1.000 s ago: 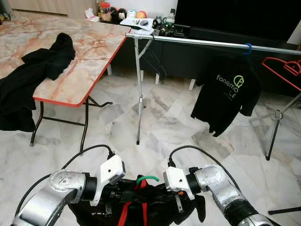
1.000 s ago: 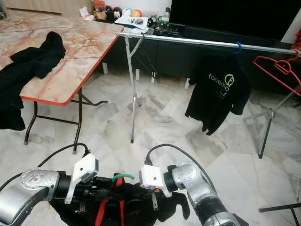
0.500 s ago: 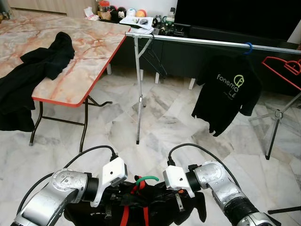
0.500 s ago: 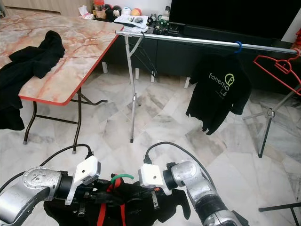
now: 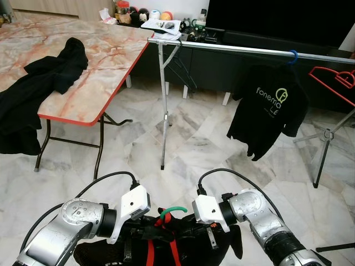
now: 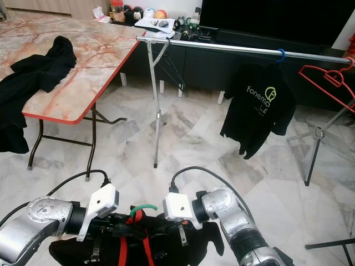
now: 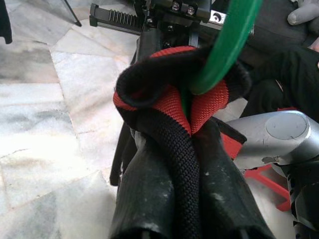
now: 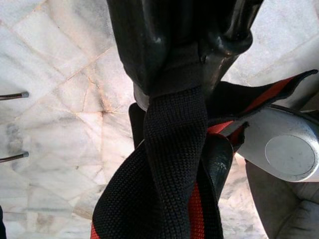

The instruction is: Hang hanger

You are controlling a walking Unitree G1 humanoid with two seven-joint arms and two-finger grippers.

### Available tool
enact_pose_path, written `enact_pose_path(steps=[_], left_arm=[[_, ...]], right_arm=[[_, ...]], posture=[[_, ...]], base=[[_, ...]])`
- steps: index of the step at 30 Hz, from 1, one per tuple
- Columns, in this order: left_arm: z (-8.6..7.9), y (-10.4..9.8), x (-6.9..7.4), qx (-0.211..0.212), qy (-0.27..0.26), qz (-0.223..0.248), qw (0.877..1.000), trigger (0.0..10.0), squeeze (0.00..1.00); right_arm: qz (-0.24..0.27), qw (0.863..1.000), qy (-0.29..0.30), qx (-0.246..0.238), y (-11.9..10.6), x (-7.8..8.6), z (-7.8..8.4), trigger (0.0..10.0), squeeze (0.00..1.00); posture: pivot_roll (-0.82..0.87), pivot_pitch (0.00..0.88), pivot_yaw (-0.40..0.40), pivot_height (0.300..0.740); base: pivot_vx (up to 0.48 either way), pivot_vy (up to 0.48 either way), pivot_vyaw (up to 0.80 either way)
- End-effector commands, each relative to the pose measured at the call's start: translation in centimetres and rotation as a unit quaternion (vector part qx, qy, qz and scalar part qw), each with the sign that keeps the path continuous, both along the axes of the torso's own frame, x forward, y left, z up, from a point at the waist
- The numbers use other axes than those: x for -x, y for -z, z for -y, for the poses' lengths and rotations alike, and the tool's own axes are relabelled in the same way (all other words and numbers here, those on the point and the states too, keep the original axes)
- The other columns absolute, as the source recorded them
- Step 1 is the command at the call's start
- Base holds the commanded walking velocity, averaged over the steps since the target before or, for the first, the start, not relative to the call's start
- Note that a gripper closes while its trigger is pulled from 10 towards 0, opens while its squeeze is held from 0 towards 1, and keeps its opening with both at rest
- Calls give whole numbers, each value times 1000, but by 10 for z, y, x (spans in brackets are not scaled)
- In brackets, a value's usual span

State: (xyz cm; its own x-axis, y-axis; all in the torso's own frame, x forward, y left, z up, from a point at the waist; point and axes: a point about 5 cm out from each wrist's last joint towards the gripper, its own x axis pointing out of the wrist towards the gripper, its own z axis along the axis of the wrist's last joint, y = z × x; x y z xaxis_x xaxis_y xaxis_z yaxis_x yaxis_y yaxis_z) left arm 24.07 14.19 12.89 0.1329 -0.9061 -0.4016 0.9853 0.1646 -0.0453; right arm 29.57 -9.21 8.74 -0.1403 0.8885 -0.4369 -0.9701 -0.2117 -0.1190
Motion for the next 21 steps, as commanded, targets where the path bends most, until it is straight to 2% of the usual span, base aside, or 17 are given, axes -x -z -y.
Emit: enact_pose_path(steps=[1,7,8,9,10,11,12,13,21], left_arm=[[6,3,4,5,18,-20,1000,0,0],[6,3,4,7,20,-22,1000,0,0],[6,3,4,7,20,-22,1000,0,0],[6,3,4,8,20,-22,1000,0,0],[7,3,4,8,21,-22,1000,0,0],[7,3,4,8,21,-22,999,0,0],[7,3,5,8,22,-22,999,0,0],[7,3,5,8,22,-22,999,0,0],[5,4,0,12,-6,-14,1000,0,0]], right_arm=[[31,999,-1,-24,-17,-8,-8,0,0],[35,999,5,-23,-16,-9,-8,0,0],[36,999,7,-22,-16,-9,-8,745,0],[39,999,9,-21,-16,-9,-8,4471,0],[38,999,14,-17,-14,-10,-7,10000,0],[29,999,20,-14,-13,-10,-7,10000,0],[24,1000,16,-11,-12,-10,-6,10000,788],[23,1000,15,-10,-12,-9,-6,10000,1000],[15,1000,-5,18,-7,-6,0,10000,1000]], posture=[[111,125,-79,740],[110,127,-79,740],[110,127,-79,740],[110,127,-79,740],[110,127,-79,740],[111,127,-79,740],[111,127,-79,740],[111,127,-79,740],[110,125,-79,740]], base=[[0,0,0],[0,0,0],[0,0,0],[0,0,0],[0,0,0],[0,0,0],[0,0,0],[0,0,0],[0,0,0]])
